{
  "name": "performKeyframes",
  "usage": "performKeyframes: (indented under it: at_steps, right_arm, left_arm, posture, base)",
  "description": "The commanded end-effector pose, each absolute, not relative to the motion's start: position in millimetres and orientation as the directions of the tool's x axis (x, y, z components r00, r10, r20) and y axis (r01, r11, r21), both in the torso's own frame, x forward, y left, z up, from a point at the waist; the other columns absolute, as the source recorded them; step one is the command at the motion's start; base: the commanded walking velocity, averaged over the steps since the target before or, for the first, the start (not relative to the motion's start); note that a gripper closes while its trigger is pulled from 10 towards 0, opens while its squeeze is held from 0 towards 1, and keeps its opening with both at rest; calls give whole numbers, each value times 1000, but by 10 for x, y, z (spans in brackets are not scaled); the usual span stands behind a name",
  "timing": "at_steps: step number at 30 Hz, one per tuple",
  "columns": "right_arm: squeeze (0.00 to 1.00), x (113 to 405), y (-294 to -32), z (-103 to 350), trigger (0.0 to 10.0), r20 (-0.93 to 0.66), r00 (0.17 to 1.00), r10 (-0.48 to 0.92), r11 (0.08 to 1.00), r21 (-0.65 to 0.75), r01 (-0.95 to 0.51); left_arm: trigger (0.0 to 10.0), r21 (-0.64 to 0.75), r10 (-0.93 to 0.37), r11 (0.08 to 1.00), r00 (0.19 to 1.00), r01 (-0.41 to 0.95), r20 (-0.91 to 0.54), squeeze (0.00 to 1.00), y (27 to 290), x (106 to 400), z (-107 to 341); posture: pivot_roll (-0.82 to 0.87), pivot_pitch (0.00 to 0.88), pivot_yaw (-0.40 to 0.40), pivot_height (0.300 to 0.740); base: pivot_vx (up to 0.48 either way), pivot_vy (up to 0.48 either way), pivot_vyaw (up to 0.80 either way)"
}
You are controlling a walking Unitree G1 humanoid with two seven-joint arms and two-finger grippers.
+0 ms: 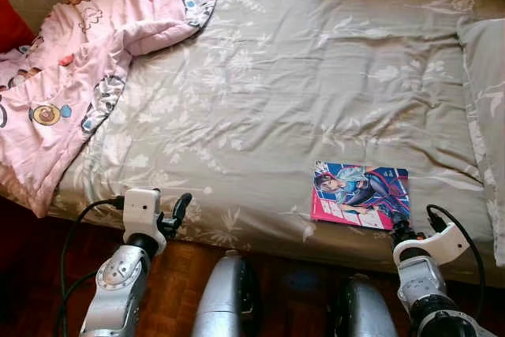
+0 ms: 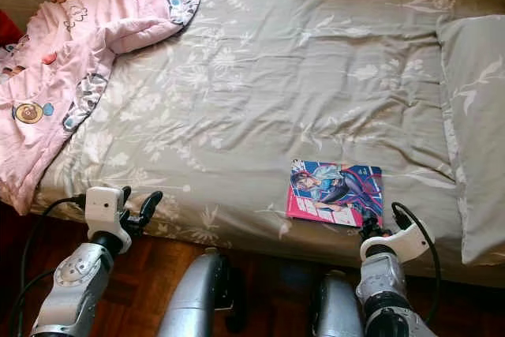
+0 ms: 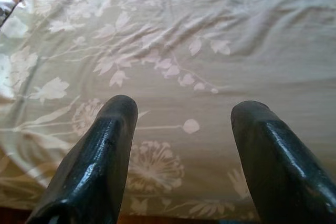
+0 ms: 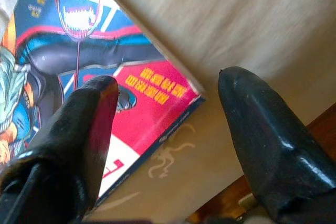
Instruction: Clean up the room
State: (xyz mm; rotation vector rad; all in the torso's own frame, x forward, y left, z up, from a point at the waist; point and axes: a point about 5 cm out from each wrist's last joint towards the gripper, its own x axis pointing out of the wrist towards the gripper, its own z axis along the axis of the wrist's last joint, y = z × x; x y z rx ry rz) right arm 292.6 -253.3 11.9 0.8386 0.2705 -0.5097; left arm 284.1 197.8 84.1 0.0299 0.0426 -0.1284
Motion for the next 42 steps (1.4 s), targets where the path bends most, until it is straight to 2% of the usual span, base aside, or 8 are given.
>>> performKeyframes:
  at_steps: [1,4,8,9,12,21,28,42]
  right_arm:
    - [0,2830,-2544,24,10000,-461,819,-340,529,627,572]
    - [0,2839,-2557,42,10000,-451,822,-349,530,628,570]
    - [0,2868,-2560,90,10000,-412,839,-355,616,572,541]
    - [0,2891,-2550,137,10000,-360,865,-350,697,517,497]
    - [0,2914,-2538,213,10000,-274,902,-333,789,442,426]
    - [0,2928,-2348,264,10000,-177,966,-190,935,268,233]
    - [0,2880,-2180,166,10000,-205,970,-127,952,248,177]
    - [0,2617,-2086,-162,10000,-369,924,-97,953,235,193]
  left_arm:
    - [10000,46,-98,994,991,102,-87,0,2046,2788,720]
    - [10000,43,-95,994,992,98,-80,0,2040,2808,717]
    - [10000,36,-84,996,994,87,-69,0,2030,2835,722]
    - [10000,26,-78,996,996,79,-52,0,2013,2843,755]
    - [10000,7,-67,998,997,67,-34,0,1990,2869,785]
    - [10000,-54,-27,998,999,25,-38,0,1970,2894,708]
    - [10000,-110,23,993,997,-32,-80,0,1979,2848,574]
    - [10000,-106,83,988,968,-110,-238,0,2136,2664,169]
  posture:
    - [95,252,131,651]
    - [89,242,124,651]
    - [80,226,111,651]
    - [71,213,103,651]
    - [62,199,95,651]
    - [12,170,60,651]
    - [1,155,38,651]
    - [-7,113,29,731]
  base:
    - [0,0,0]
    - [0,0,0]
    - [0,0,0]
    - [0,0,0]
    - [0,0,0]
    - [0,0,0]
    - [0,0,0]
    - [0,0,0]
